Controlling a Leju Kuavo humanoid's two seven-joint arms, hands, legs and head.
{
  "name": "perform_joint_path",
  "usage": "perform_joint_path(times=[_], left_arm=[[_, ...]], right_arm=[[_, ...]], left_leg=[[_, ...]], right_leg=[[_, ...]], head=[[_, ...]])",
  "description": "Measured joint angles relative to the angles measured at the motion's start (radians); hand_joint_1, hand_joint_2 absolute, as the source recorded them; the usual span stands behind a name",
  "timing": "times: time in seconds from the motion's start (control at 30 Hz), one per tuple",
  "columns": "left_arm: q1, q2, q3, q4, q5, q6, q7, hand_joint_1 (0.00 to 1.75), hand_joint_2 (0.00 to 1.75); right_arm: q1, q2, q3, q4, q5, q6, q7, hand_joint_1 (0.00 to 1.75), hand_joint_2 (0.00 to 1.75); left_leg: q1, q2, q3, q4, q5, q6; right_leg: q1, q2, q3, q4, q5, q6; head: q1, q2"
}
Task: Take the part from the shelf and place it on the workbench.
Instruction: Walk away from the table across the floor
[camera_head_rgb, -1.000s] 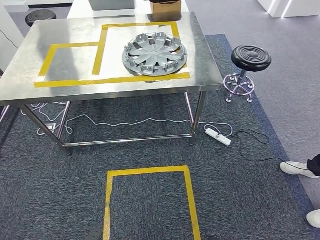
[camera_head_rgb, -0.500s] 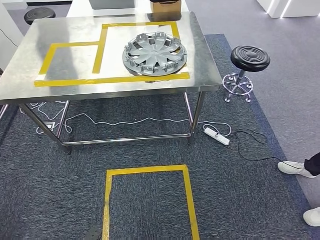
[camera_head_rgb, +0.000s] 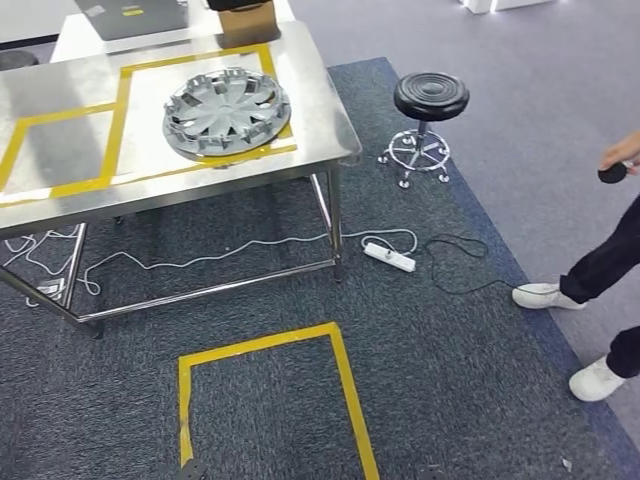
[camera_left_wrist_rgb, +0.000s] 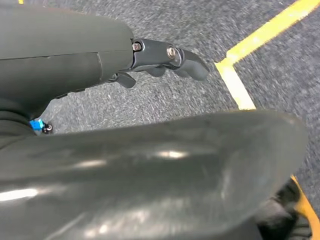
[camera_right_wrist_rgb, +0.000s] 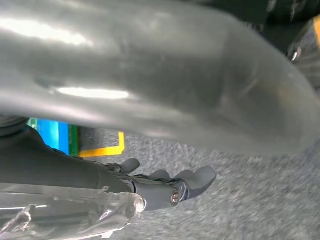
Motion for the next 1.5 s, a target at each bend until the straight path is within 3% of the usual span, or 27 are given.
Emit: perform_joint_path(times=[0.07,0.1,0.13,0.2,0.23,0.27,0.33,0.4,0.47,0.53,0.6,0.63,0.7,0.77,0.83,0.9,0.97,1.03,1.1,1.13,1.2,1.27,1.33,1.4,1.43,1.5], left_arm=[[0.002,0.0,0.0,0.0,0.0,0.0,0.0,0.0,0.0],[0.002,0.0,0.0,0.0,0.0,0.0,0.0,0.0,0.0],[0.002,0.001,0.0,0.0,0.0,0.0,0.0,0.0,0.0],[0.0,0.001,0.0,0.0,0.0,0.001,0.0,0.0,0.0],[-0.001,0.002,0.0,0.0,-0.001,0.001,0.0,0.0,0.0],[-0.002,0.002,0.0,0.0,-0.001,0.002,0.0,0.0,0.0],[-0.004,0.002,0.0,0.0,-0.002,0.002,0.0,0.0,0.0],[-0.005,0.0,-0.001,0.0,-0.002,0.003,0.0,0.0,0.0],[-0.006,-0.001,-0.001,0.0,-0.002,0.004,0.0,0.0,0.0],[-0.003,0.0,-0.001,0.0,-0.002,0.005,0.0,0.0,0.0],[0.002,0.0,-0.001,0.0,-0.002,0.005,0.0,0.0,0.0],[0.003,0.0,-0.001,0.0,-0.001,0.005,0.001,0.0,0.0],[0.002,0.0,-0.001,0.0,-0.001,0.005,0.001,0.0,0.0],[0.001,-0.001,-0.001,0.0,-0.001,0.005,0.001,0.0,0.0],[0.0,-0.001,-0.001,0.0,-0.001,0.005,0.001,0.0,0.0],[-0.003,-0.001,-0.001,0.0,-0.001,0.005,0.001,0.0,0.0],[-0.003,-0.001,-0.001,0.0,-0.001,0.006,0.001,0.0,0.0],[0.0,-0.001,-0.001,0.0,-0.001,0.006,0.001,0.0,0.0],[0.005,-0.001,-0.001,0.0,0.0,0.006,0.001,0.0,0.0],[0.007,-0.001,-0.001,0.0,0.0,0.006,0.001,0.0,0.0],[0.007,-0.001,-0.001,0.0,0.0,0.006,0.0,0.0,0.0],[0.006,-0.001,-0.001,0.0,0.0,0.006,0.0,0.0,0.0],[0.005,-0.002,-0.001,0.0,0.0,0.006,0.0,0.0,0.0],[0.004,-0.004,-0.001,0.0,-0.001,0.006,0.0,0.0,0.0],[0.003,-0.005,-0.001,0.0,-0.002,0.006,0.0,0.0,0.0],[0.002,-0.006,-0.001,0.0,-0.004,0.006,0.0,0.0,0.0]], right_arm=[[0.001,0.0,0.0,0.0,0.005,0.002,-0.004,0.0,0.0],[0.002,0.0,0.0,0.0,0.007,0.002,-0.006,0.0,0.0],[0.002,0.0,0.0,0.0,0.007,0.003,-0.008,0.0,0.0],[0.004,0.0,0.0,0.0,0.008,0.003,-0.011,0.0,0.0],[0.004,0.001,0.0,0.0,0.008,0.003,-0.013,0.0,0.0],[0.003,0.001,0.0,0.0,0.008,0.003,-0.015,0.0,0.0],[0.003,0.002,-0.001,0.0,0.008,0.003,-0.019,0.0,0.0],[0.008,0.001,-0.003,0.0,0.008,0.004,-0.02,0.0,0.0],[0.012,0.0,-0.006,0.0,0.009,0.003,-0.02,0.0,0.0],[0.01,0.001,-0.007,0.0,0.011,0.002,-0.019,0.0,0.0],[0.007,0.001,-0.008,0.0,0.013,0.002,-0.019,0.0,0.0],[0.008,0.001,-0.008,0.0,0.013,0.002,-0.019,0.0,0.0],[0.011,0.001,-0.008,0.0,0.013,0.002,-0.018,0.0,0.0],[0.008,0.001,-0.008,0.0,0.014,0.001,-0.018,0.0,0.0],[0.005,0.001,-0.009,0.0,0.014,0.001,-0.018,0.0,0.0],[0.007,0.001,-0.009,0.001,0.014,0.001,-0.019,0.0,0.0],[0.008,0.001,-0.009,0.001,0.014,0.001,-0.019,0.0,0.0],[0.006,0.001,-0.009,0.001,0.015,0.001,-0.019,0.0,0.0],[0.006,0.002,-0.009,0.001,0.015,0.001,-0.02,0.0,0.0],[0.007,0.002,-0.009,0.001,0.016,0.001,-0.02,0.0,0.0],[0.01,0.002,-0.009,0.001,0.016,0.0,-0.02,0.0,0.0],[0.009,0.003,-0.009,0.001,0.017,0.0,-0.021,0.0,0.0],[0.006,0.004,-0.009,0.001,0.02,0.0,-0.023,0.0,0.0],[0.009,0.004,-0.009,0.001,0.023,0.0,-0.025,0.0,0.0],[0.012,0.004,-0.009,0.001,0.025,0.0,-0.025,0.0,0.0],[0.013,0.003,-0.009,0.001,0.027,0.0,-0.027,0.0,0.0]], left_leg=[[-0.018,-0.021,-0.061,0.141,-0.071,0.019],[-0.026,-0.025,-0.076,0.178,-0.083,0.029],[-0.034,-0.029,-0.073,0.177,-0.073,0.043],[-0.051,-0.052,-0.016,0.08,-0.018,0.074],[-0.059,-0.078,0.021,0.013,0.01,0.089],[-0.063,-0.098,0.049,-0.038,0.028,0.094],[-0.067,-0.115,0.071,-0.081,0.04,0.091],[-0.063,-0.092,0.072,-0.084,0.047,0.091],[-0.059,-0.069,0.071,-0.089,0.053,0.1],[-0.059,-0.042,0.07,-0.09,0.055,0.104],[-0.06,-0.011,0.069,-0.089,0.054,0.105],[-0.06,0.003,0.069,-0.089,0.054,0.105],[-0.06,0.027,0.071,-0.089,0.052,0.102],[-0.065,0.047,0.074,-0.087,0.048,0.093],[-0.07,0.064,0.077,-0.088,0.048,0.082],[-0.068,0.075,0.08,-0.09,0.048,0.071],[-0.065,0.041,0.069,-0.061,0.021,0.059],[-0.062,-0.009,0.023,0.041,-0.041,0.051],[-0.062,-0.025,-0.031,0.15,-0.085,0.05],[-0.062,-0.027,-0.042,0.169,-0.081,0.051],[-0.062,-0.039,-0.013,0.105,-0.024,0.056],[-0.058,-0.092,0.049,-0.022,0.034,0.064],[-0.057,-0.134,0.08,-0.09,0.048,0.072],[-0.058,-0.118,0.08,-0.099,0.05,0.083],[-0.057,-0.106,0.081,-0.102,0.054,0.091],[-0.056,-0.076,0.082,-0.108,0.06,0.103]], right_leg=[[0.011,0.023,-0.01,-0.001,0.008,-0.011],[0.017,0.036,-0.015,-0.001,0.01,-0.014],[0.023,0.05,-0.018,-0.001,0.013,-0.016],[0.032,0.078,-0.021,-0.001,0.018,-0.015],[0.036,0.092,-0.022,0.0,0.02,-0.013],[0.04,0.105,-0.024,0.001,0.023,-0.01],[0.043,0.124,-0.028,0.0,0.029,-0.003],[0.042,0.134,-0.035,-0.003,0.034,0.005],[0.044,0.095,-0.056,0.034,0.007,0.014],[0.044,0.035,-0.103,0.146,-0.06,0.023],[0.041,0.01,-0.141,0.247,-0.105,0.03],[0.04,0.005,-0.136,0.252,-0.102,0.032],[0.038,-0.016,-0.072,0.157,-0.054,0.032],[0.042,-0.056,0.001,0.036,-0.02,0.025],[0.046,-0.065,0.02,-0.005,-0.015,0.011],[0.044,-0.041,0.016,-0.008,-0.007,-0.004],[0.039,-0.02,0.013,-0.014,0.001,-0.018],[0.036,0.004,0.008,-0.016,0.007,-0.026],[0.035,0.032,0.002,-0.016,0.011,-0.028],[0.035,0.046,0.0,-0.016,0.013,-0.027],[0.034,0.075,-0.002,-0.016,0.017,-0.023],[0.033,0.101,-0.005,-0.014,0.022,-0.014],[0.031,0.125,-0.013,-0.016,0.028,-0.001],[0.028,0.145,-0.021,-0.023,0.037,0.014],[0.029,0.133,-0.027,-0.019,0.035,0.02],[0.032,0.073,-0.059,0.043,-0.007,0.029]], head=[[-0.004,0.0],[-0.005,0.0],[-0.005,0.0],[-0.005,0.0],[-0.005,0.0],[-0.004,0.0],[-0.004,0.0],[-0.004,0.0],[0.003,0.0],[0.013,0.0],[0.014,0.0],[0.014,0.0],[0.015,0.0],[0.014,0.0],[0.013,0.0],[0.013,0.0],[0.012,0.0],[0.01,0.0],[0.009,0.0],[0.009,0.0],[0.009,0.0],[0.009,0.0],[0.01,0.0],[0.009,0.0],[0.01,0.0],[0.019,0.0]])
